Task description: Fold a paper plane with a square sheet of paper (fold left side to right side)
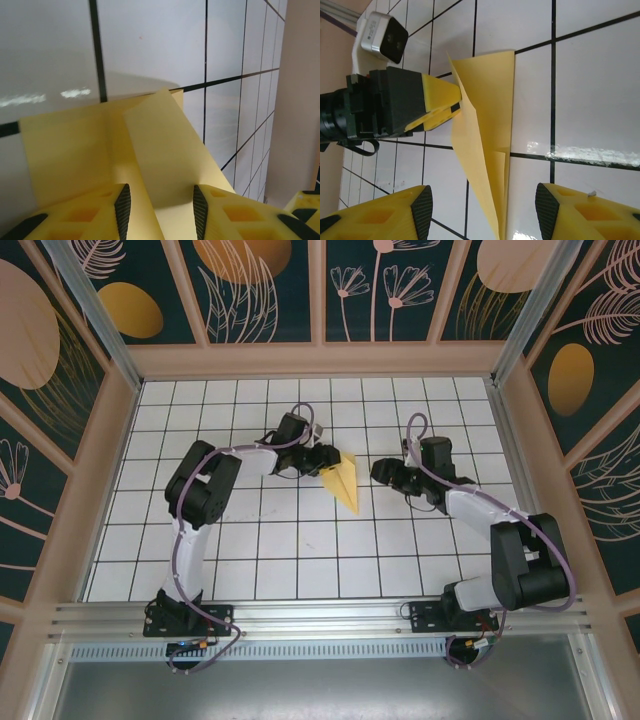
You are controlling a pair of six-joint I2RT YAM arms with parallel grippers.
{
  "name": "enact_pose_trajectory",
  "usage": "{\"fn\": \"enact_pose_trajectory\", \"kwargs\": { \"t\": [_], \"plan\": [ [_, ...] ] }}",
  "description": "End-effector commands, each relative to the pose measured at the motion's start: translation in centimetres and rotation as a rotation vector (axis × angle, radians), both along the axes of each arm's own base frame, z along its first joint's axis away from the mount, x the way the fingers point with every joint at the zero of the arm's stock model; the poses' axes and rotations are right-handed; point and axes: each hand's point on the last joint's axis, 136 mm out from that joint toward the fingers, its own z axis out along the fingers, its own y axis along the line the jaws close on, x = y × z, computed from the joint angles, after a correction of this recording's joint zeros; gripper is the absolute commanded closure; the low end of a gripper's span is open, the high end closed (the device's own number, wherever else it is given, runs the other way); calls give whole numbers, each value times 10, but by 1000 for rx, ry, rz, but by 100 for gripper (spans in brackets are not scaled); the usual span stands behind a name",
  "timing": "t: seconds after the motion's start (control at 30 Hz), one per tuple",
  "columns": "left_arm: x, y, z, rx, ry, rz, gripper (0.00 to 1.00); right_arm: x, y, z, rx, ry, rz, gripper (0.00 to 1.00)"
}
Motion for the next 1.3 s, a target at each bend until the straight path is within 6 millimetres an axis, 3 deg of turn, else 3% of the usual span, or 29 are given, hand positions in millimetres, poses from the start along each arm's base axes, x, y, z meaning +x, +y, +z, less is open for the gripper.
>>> {"fn": "enact_pose_trajectory", "kwargs": {
  "t": [0.0, 0.17, 0.33, 0.5, 0.7, 0.87, 1.03, 1.1, 1.27],
  "plan": [
    [3, -15, 0, -40, -7, -26, 62, -4, 1, 4, 27, -15, 8, 40],
    [7, -19, 3, -62, -18, -27, 74, -8, -1, 10, 84, -32, 8, 39],
    [11, -21, 23, -77, -74, -35, 87, -11, -6, 26, 195, -63, 12, 33],
    [18, -19, 62, -64, -173, -38, 93, -12, -18, 53, 346, -126, 33, 16],
    [21, -14, 139, -92, -328, -38, 96, -14, -28, 81, 423, -185, 68, 2],
    [15, -16, 205, -172, -417, -48, 96, -24, -15, 118, 499, -271, 195, 1],
    [1, -21, 263, -309, -467, -86, 95, -27, 13, 139, 503, -306, 313, 1],
    [-4, -21, 277, -344, -475, -98, 95, -26, 24, 143, 506, -308, 346, 1],
    [-16, -22, 290, -399, -468, -134, 95, -18, 49, 150, 520, -312, 396, 2]
  ]
}}
